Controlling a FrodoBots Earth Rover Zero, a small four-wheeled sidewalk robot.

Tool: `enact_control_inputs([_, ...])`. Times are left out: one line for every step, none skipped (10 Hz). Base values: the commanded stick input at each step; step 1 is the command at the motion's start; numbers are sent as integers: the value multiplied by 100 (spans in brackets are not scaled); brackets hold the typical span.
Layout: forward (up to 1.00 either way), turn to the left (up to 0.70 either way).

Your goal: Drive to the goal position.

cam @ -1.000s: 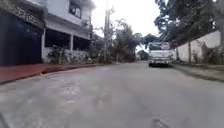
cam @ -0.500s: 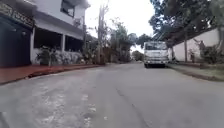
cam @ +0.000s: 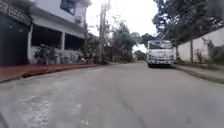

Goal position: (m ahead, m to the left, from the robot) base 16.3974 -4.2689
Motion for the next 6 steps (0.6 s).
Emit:
enact_control_inputs([85, 0])
enact_control_inputs([85, 0])
enact_control_inputs([85, 0])
enact_control_inputs([85, 0])
enact_control_inputs([85, 0])
enact_control_inputs([85, 0])
